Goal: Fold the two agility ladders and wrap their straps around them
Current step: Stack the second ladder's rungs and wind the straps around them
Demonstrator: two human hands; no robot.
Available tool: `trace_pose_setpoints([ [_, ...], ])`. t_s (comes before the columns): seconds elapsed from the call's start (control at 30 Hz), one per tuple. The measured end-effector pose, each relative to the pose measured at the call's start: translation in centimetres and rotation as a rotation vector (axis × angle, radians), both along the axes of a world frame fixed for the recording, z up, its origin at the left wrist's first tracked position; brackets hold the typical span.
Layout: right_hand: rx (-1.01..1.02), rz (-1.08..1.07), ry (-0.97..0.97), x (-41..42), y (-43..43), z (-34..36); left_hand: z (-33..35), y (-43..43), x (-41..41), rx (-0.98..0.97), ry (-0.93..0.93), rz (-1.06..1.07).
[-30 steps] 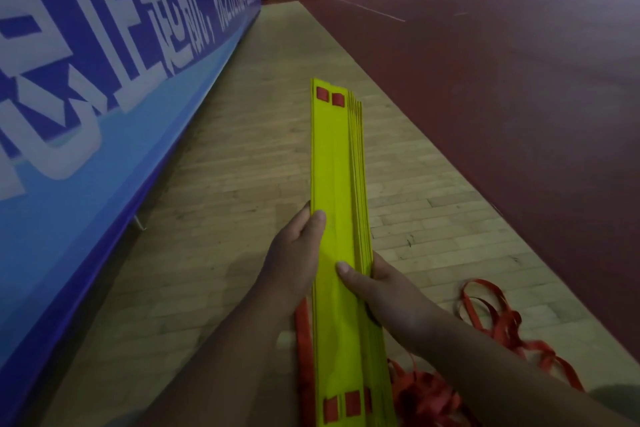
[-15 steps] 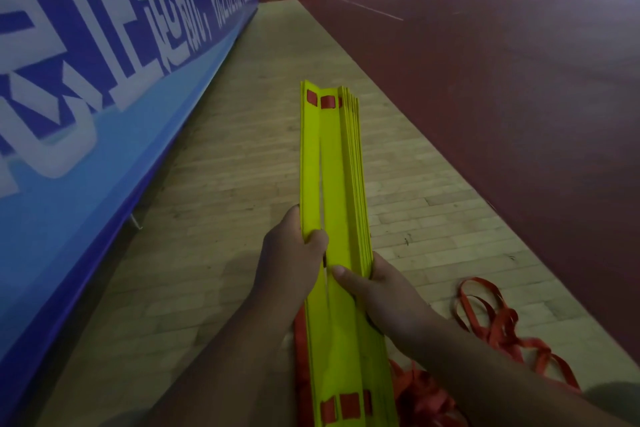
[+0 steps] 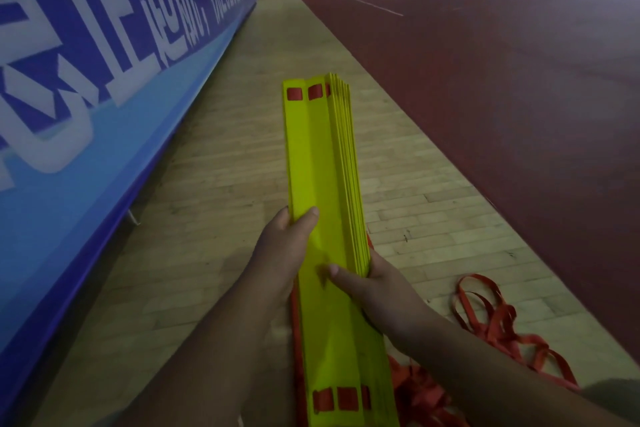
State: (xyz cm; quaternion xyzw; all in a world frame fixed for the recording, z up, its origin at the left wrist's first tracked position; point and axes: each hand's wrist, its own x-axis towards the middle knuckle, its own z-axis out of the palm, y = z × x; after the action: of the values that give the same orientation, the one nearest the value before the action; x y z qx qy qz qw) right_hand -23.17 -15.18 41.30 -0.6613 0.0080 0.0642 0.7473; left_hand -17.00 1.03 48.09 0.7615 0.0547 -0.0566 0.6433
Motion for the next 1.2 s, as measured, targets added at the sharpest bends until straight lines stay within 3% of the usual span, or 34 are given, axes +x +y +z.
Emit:
trace_pose_setpoints([
  [0.23, -0.196, -0.071, -0.060, 0.0, 0.5, -0.5, -0.7, -0.9, -0.4, 0.423, -0.242, 0.002],
  [0.43, -0.311, -0.056, -0.064, 0.0, 0.0, -1.0, -0.5, -0.7, 0.4, 0.463, -0.216, 0.033],
  [0.63, -0.370, -0.048, -0.115, -0.2, -0.3, -0.4, -0.2, -0.4, 0.3, 0.251, -0.138, -0.154],
  [0.77, -0.400, -0.029, -0.145, -0.3, -0.3, -0.2, -0.4, -0.2, 0.4, 0.095, -0.175, -0.179],
  [0.87, -0.433, -0.004, -0.162, -0.5, -0.3, -0.1, -0.5, -0.4, 0.7, -0.086, -0.061, -0.140],
  [1.2, -0.733, 0.107, -0.257, -0.2, -0.9, -0.2, -0.9, 0.1, 1.7, -0.270, 0.073, -0.226],
])
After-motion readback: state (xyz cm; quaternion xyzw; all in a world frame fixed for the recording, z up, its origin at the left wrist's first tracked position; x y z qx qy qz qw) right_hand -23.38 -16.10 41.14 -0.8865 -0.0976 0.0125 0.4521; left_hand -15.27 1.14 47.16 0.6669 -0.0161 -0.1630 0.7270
